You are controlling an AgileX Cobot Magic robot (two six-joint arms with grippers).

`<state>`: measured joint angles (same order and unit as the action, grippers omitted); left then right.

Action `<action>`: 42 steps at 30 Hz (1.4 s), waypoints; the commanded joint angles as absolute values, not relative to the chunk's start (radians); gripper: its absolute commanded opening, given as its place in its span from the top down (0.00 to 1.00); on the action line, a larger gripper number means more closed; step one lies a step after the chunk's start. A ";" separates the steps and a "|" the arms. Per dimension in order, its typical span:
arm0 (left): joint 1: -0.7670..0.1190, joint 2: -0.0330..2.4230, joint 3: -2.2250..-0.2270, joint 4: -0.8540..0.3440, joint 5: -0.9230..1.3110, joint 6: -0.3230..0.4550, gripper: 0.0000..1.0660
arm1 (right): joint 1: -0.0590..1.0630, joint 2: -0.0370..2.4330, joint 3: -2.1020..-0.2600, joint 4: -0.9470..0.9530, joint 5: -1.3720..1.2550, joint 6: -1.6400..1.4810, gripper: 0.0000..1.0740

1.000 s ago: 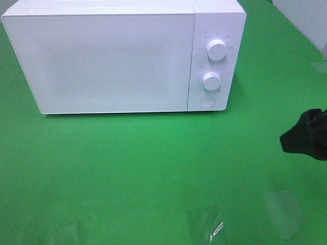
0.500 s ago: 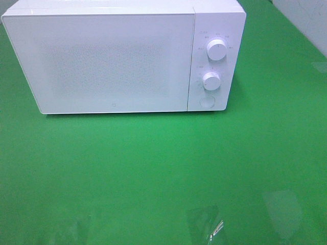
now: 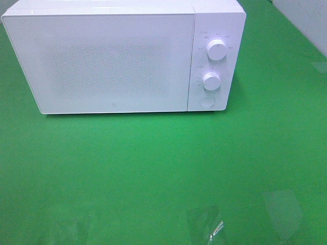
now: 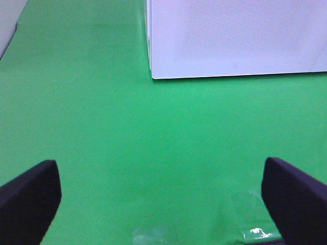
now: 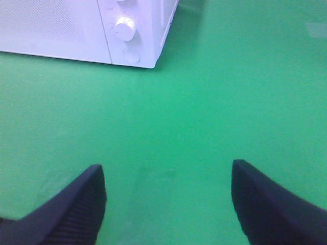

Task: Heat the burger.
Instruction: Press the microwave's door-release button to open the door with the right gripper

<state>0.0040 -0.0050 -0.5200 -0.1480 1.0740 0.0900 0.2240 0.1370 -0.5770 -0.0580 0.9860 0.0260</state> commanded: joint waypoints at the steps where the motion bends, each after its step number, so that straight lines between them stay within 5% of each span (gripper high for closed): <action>1: 0.007 -0.022 -0.516 -0.151 1.063 0.086 0.06 | 0.166 0.033 -0.550 -0.065 1.002 0.025 0.36; 42: 0.007 -0.011 -0.516 -0.150 1.063 0.087 0.06 | 0.106 0.035 -0.516 -0.070 0.774 0.033 0.36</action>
<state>0.0040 -0.0050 -0.5200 -0.1480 1.0740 0.0900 0.1140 0.0320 -0.5120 -0.0630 0.8010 0.0320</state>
